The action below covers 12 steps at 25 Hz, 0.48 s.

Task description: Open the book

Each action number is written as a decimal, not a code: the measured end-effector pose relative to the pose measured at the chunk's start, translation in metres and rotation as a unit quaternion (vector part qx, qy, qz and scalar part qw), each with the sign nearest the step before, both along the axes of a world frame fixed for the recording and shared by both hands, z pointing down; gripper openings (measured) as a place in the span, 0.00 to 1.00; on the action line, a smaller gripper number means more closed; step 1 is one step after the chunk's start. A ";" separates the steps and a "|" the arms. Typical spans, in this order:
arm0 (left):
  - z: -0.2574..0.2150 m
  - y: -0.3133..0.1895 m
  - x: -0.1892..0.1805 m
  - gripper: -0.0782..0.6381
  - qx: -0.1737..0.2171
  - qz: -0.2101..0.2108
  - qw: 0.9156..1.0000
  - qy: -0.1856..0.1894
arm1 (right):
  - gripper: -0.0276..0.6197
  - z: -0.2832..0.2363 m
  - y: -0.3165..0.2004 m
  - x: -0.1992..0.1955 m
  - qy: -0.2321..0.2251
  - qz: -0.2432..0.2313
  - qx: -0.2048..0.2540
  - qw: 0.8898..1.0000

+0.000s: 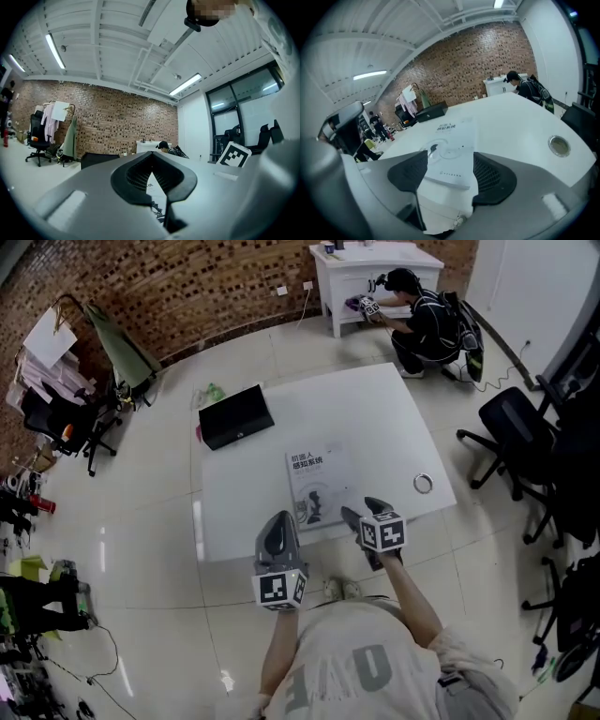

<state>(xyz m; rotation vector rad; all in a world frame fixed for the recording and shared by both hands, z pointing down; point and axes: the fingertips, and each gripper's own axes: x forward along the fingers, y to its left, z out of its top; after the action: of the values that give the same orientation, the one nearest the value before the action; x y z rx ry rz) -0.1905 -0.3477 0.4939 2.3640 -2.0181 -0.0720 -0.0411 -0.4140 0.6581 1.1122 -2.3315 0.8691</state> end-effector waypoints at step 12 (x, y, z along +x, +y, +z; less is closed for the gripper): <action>0.021 -0.011 -0.012 0.13 -0.024 0.000 1.000 0.007 | 0.43 0.029 0.000 -0.006 0.027 0.001 -0.038 0.999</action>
<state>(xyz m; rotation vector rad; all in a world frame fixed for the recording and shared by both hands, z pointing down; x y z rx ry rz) -0.2021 -0.3582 0.5151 2.3281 -1.9907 -0.0407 -0.0469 -0.4136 0.6872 1.0929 -2.2350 0.9082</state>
